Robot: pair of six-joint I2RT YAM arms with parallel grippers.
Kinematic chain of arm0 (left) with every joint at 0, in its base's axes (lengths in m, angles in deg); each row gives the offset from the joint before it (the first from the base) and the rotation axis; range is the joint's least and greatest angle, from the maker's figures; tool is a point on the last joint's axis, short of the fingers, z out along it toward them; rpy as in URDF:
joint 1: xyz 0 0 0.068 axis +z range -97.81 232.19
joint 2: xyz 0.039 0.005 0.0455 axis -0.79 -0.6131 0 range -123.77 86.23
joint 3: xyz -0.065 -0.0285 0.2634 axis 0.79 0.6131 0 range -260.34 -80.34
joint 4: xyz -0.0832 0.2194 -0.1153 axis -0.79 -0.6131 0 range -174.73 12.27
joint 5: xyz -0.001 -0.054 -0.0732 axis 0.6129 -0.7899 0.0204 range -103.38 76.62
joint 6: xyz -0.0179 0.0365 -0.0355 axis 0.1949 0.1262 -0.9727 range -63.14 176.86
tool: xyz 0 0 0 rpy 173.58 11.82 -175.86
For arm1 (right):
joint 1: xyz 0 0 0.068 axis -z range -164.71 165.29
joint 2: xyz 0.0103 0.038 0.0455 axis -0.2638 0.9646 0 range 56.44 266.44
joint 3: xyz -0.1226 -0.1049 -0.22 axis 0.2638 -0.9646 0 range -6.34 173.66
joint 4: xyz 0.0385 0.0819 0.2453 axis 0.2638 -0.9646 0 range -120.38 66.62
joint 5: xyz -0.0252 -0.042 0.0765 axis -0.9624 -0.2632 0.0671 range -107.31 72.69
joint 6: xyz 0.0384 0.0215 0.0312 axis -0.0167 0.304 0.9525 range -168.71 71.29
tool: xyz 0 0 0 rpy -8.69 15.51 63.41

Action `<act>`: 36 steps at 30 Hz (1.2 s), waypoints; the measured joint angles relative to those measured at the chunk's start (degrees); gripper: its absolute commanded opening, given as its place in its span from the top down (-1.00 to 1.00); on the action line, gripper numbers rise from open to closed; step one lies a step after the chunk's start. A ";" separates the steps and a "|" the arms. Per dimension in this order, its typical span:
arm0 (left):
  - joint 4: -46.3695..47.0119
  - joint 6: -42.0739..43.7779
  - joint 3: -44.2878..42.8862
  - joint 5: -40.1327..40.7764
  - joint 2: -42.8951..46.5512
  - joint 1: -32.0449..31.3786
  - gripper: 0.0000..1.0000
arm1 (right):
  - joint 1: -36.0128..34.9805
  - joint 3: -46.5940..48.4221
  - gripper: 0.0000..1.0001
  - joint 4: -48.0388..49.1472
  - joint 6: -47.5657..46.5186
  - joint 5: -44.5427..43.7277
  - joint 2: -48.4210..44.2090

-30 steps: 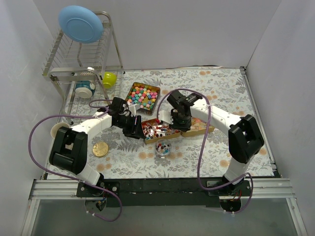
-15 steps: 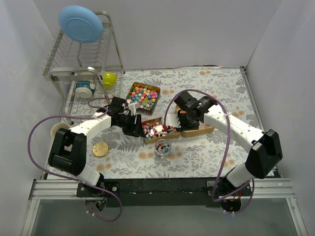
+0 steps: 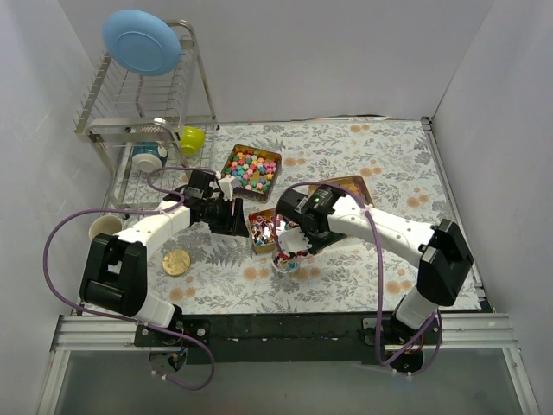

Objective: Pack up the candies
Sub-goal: Place the fake candies in the packing bottle.

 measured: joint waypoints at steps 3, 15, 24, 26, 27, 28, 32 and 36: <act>0.68 -0.22 0.17 0.39 -0.04 0.00 0.01 | -2.10 0.35 0.97 -0.59 0.02 -4.37 1.51; 3.89 -0.70 -0.24 1.62 -1.64 0.31 0.00 | -6.78 2.78 0.97 -2.21 -0.31 -19.23 3.98; 3.85 -0.72 -0.44 1.49 -1.66 0.31 0.00 | -8.76 2.91 0.97 -2.38 -0.52 -23.17 4.07; 3.82 -0.85 -0.44 1.25 -1.62 0.31 0.00 | -8.76 2.91 0.97 -2.38 -0.55 -23.54 4.04; 3.80 -0.90 -0.46 1.05 -1.60 0.31 0.00 | -8.76 2.91 0.97 -2.38 -0.55 -23.76 4.04; 3.76 -0.96 -0.52 0.70 -1.57 0.31 0.00 | -8.76 2.91 0.97 -2.38 -0.55 -23.93 4.04; 3.39 -1.16 -1.16 -0.76 -1.57 0.31 -0.01 | -8.76 2.91 0.97 -2.38 -0.50 -24.22 4.04; 3.21 -1.36 -1.62 -4.46 -0.63 0.31 -0.06 | -8.33 3.58 0.97 -2.84 -0.04 -22.95 4.04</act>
